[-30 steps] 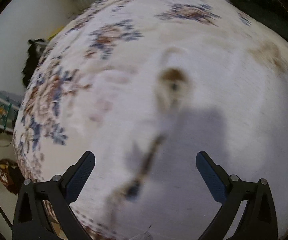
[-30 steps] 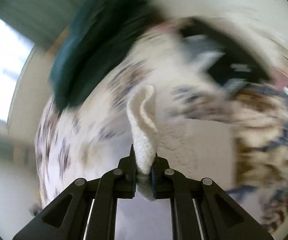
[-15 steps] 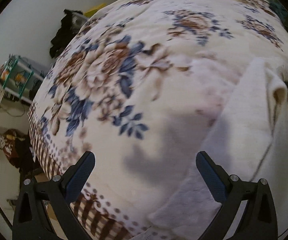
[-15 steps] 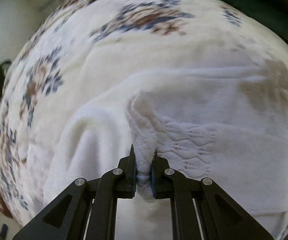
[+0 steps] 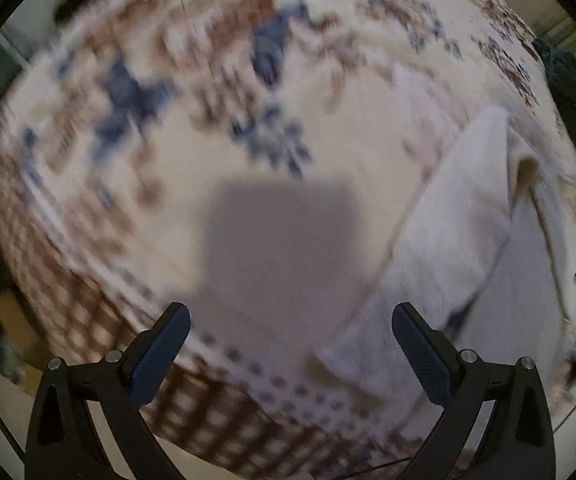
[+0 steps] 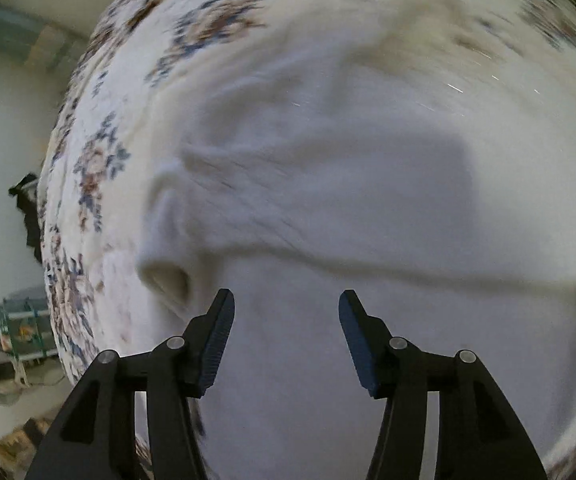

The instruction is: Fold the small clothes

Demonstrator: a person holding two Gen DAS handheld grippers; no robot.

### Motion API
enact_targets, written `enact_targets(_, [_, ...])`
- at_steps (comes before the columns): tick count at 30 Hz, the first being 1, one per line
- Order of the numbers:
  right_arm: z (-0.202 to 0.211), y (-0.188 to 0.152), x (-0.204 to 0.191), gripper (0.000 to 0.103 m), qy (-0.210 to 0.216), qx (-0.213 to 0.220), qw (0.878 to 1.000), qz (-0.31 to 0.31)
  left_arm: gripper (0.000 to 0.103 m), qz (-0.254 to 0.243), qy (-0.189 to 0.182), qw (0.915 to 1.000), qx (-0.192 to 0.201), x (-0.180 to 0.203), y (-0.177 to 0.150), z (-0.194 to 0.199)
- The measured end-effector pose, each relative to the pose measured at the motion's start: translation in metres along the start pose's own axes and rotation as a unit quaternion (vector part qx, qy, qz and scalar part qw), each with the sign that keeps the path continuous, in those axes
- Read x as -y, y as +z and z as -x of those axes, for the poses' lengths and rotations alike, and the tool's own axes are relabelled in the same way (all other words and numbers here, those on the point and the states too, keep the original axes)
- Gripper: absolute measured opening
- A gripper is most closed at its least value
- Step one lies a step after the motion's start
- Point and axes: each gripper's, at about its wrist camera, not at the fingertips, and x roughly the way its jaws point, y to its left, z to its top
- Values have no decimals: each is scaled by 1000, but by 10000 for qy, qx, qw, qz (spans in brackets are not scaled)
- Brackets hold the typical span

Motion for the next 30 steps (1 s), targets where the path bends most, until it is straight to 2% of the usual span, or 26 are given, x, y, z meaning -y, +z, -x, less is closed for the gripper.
enact_targets(2, [5,-22,26,57,-132,-104,9996,-211,99,67,-420,9986,-306,5,-9,-22])
enact_targets(3, [3,-36,42,57,-180,-176,9990,-362,91,106,-509,9979,-384,11,-14,-33])
enact_targets(5, [-3,-50,57,57,-281,-342,9977,-515,66,52,-726,9961,-499,24,-19,-53])
enact_targets(7, [-13,-66,71,57,-436,-478,9958,-654,22,-140,-493,9977,-447,36,-18,-59])
enact_targets(8, [-16,-73,75,57,-487,-538,9950,-683,8,-181,-556,9977,-344,37,-16,-54])
enact_targets(9, [-18,-80,74,57,-509,-603,9946,-675,6,-161,-687,9973,-220,35,-11,-44])
enact_targets(14, [-22,-103,39,57,-473,-540,9973,-124,6,26,-734,9944,755,-2,37,27])
enact_targets(18, [-33,-110,-5,57,-264,-495,9983,165,7,514,-556,9849,1556,-55,89,68])
enact_targets(20, [-42,-109,-23,57,-292,-413,9985,215,11,935,-615,9785,1735,-80,109,71])
enact_targets(23, [-55,-104,-41,57,-403,-329,9985,167,18,1548,-969,9675,1748,-108,129,66])
enact_targets(24, [-62,-102,-48,57,-384,-362,9985,111,27,1723,-1113,9626,1772,-111,129,64])
enact_targets(25, [-67,-100,-54,57,-324,-376,9988,33,45,1876,-1246,9580,1775,-113,126,63])
enact_targets(26, [-69,-98,-57,57,-265,-380,9989,-39,56,1974,-1361,9543,1783,-113,124,61])
enact_targets(27, [-72,-97,-60,57,-232,-372,9990,-109,72,2122,-1458,9496,1787,-115,118,58])
enact_targets(29, [-73,-94,-62,57,-278,-312,9990,-164,73,2478,-1642,9396,1694,-119,106,46])
enact_targets(30, [-74,-92,-64,59,-335,-263,9989,-192,73,2648,-1771,9355,1527,-120,99,35])
